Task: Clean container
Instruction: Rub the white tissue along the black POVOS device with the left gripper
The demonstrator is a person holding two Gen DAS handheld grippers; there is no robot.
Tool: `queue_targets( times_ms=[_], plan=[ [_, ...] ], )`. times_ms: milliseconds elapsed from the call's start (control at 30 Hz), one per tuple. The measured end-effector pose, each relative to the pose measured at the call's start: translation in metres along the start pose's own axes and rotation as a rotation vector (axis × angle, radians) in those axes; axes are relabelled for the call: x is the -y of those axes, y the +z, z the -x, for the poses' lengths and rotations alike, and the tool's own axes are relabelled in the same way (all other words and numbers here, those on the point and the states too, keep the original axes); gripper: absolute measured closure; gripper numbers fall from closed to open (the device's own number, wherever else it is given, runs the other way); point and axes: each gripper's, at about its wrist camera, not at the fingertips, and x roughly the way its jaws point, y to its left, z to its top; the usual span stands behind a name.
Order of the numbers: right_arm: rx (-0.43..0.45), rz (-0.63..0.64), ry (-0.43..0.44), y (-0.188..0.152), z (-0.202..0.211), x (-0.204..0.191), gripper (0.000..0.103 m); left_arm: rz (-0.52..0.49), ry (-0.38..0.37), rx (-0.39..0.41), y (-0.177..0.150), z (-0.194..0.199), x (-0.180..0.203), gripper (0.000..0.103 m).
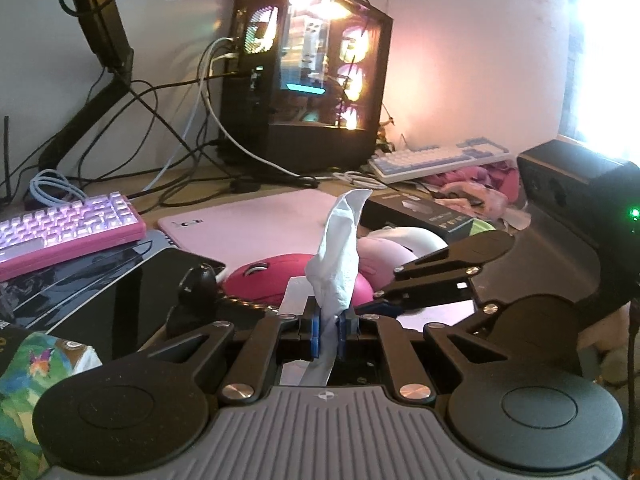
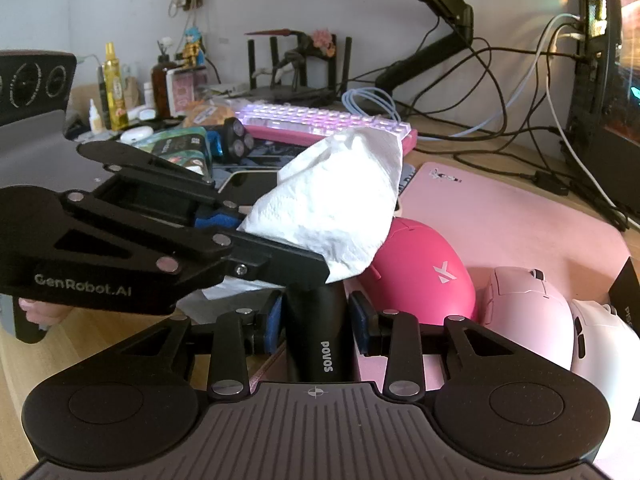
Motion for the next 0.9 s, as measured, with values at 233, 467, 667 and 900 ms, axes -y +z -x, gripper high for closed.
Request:
queue_targets(
  times_ms=[233, 467, 667, 900],
  plan=[
    [0.0, 0.0, 0.0, 0.0, 0.0, 0.0, 0.064, -0.015, -0.041, 0.0, -0.002, 0.0, 0.003, 0.091],
    [0.0, 0.0, 0.0, 0.0, 0.0, 0.0, 0.064, 0.011, -0.022, -0.005, -0.002, -0.001, 0.0, 0.091],
    [0.0, 0.0, 0.0, 0.0, 0.0, 0.0, 0.064, 0.036, 0.023, 0.002, -0.001, 0.001, -0.006, 0.091],
    [0.0, 0.0, 0.0, 0.0, 0.0, -0.001, 0.064, 0.051, 0.057, 0.005, 0.001, 0.002, -0.01, 0.091]
  ],
)
